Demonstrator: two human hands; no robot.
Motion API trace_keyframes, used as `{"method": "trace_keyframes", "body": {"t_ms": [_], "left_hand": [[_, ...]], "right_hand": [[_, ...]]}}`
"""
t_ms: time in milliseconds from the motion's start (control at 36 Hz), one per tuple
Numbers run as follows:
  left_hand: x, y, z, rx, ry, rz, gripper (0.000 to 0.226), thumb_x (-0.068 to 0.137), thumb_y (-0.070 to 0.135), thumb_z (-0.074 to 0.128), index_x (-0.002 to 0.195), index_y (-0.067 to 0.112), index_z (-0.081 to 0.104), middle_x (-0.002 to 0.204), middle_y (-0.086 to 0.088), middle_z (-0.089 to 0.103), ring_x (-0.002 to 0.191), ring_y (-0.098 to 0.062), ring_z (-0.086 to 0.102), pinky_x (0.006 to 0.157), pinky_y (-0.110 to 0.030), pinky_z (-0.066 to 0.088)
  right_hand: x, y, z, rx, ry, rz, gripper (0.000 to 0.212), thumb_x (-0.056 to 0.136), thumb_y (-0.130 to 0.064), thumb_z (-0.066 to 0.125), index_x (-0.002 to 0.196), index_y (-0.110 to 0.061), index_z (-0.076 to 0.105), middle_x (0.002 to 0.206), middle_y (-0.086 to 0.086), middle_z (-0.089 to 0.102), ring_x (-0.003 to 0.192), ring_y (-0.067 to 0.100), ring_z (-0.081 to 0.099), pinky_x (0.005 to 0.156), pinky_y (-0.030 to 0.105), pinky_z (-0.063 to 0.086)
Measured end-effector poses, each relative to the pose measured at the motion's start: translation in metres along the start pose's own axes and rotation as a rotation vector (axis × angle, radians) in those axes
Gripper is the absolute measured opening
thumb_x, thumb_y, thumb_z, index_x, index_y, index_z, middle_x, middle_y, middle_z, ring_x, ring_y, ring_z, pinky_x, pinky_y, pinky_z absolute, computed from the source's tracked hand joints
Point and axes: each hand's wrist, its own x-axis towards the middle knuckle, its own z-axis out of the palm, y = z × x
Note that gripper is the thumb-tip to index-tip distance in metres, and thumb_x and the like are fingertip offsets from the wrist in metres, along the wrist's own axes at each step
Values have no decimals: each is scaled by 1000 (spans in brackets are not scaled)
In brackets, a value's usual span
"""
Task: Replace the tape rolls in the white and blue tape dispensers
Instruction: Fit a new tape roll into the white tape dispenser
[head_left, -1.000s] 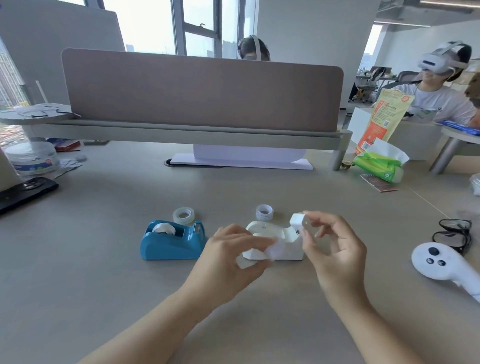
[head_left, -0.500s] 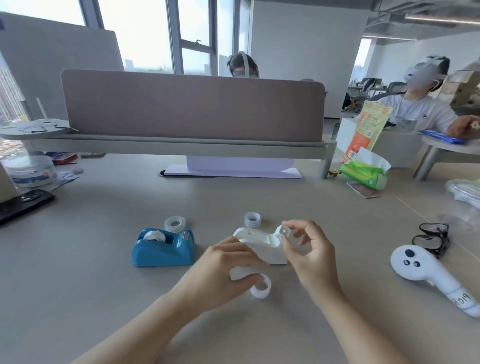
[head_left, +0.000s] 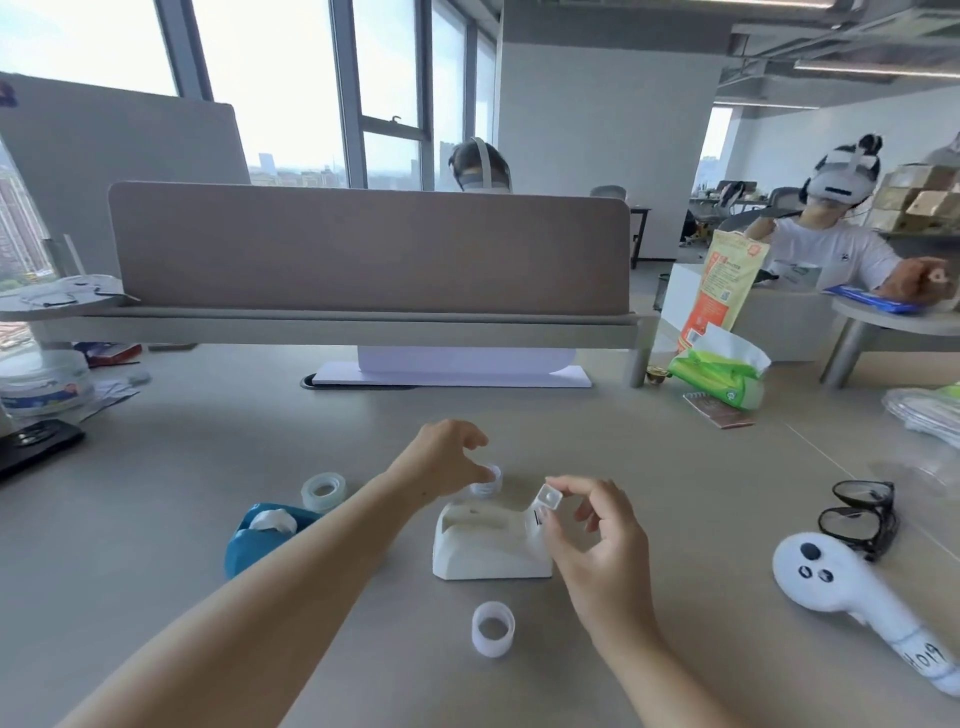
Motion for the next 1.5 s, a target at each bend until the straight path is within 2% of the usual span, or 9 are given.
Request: {"method": "trace_keyframes", "body": {"t_ms": [83, 306, 472, 667, 833, 972, 1083, 1222, 1500], "left_hand": [[8, 3, 9, 37, -54, -16, 53, 76, 33, 79, 126, 21, 65, 129, 3, 64, 118, -19, 59, 92, -25, 44], [17, 0, 16, 87, -90, -18, 49, 70, 17, 83, 117, 19, 71, 118, -1, 71, 107, -20, 65, 84, -23, 48], [9, 1, 9, 44, -45, 34, 49, 70, 32, 86, 116, 23, 71, 114, 7, 70, 102, -16, 64, 84, -23, 48], [-26, 20, -30, 11, 83, 179, 44, 74, 38, 84, 115, 29, 70, 94, 14, 67, 72, -6, 59, 71, -19, 45], [-73, 16, -46, -118, 107, 181, 41, 73, 38, 84, 112, 36, 71, 83, 28, 63, 74, -1, 61, 73, -15, 49], [-111, -4, -34, -262, 127, 146, 32, 70, 41, 85, 94, 54, 69, 83, 21, 71, 74, 4, 62, 69, -1, 43], [-129, -18, -17, -415, 163, 142, 34, 73, 41, 84, 103, 48, 72, 93, 16, 74, 81, -6, 66, 78, -18, 55], [-138, -22, 5, -683, 269, 137, 39, 69, 43, 83, 106, 38, 75, 84, 10, 75, 79, -13, 68, 81, -27, 56], [-143, -23, 16, -816, 219, 197, 34, 78, 30, 81, 111, 27, 73, 103, 3, 78, 95, -20, 72, 92, -33, 57]], "right_hand": [[1, 3, 1, -20, 4, 4, 20, 77, -23, 64, 96, -27, 69, 87, -14, 62, 79, 10, 53, 73, 9, 38], [1, 1, 0, -30, -7, -18, 22, 77, -30, 60, 97, -27, 69, 86, -17, 62, 80, 9, 53, 75, 9, 38], [0, -2, 0, -35, -20, -20, 19, 79, -29, 62, 97, -29, 68, 89, -17, 63, 81, 8, 54, 75, 8, 38], [-1, -4, -3, -32, -6, -3, 18, 77, -24, 68, 93, -32, 67, 86, -11, 62, 79, 12, 56, 72, 10, 39], [-5, -11, -4, -13, -15, -20, 18, 76, -19, 71, 88, -32, 64, 87, -11, 65, 80, 12, 57, 72, 20, 44], [-15, -27, -4, 33, -51, -101, 20, 77, -13, 71, 94, -23, 67, 87, -14, 63, 81, 7, 61, 76, 9, 43], [-22, -37, 2, 87, -88, -130, 28, 77, -11, 73, 102, -22, 69, 91, -13, 67, 82, 9, 65, 80, 9, 45], [-23, -36, 6, 168, -120, -86, 44, 80, -6, 71, 120, -24, 69, 94, -10, 68, 82, 16, 64, 83, 15, 48], [-24, -40, 10, 294, -192, 40, 28, 77, -6, 72, 96, -26, 69, 97, -3, 75, 92, 18, 72, 84, 21, 54]]}}
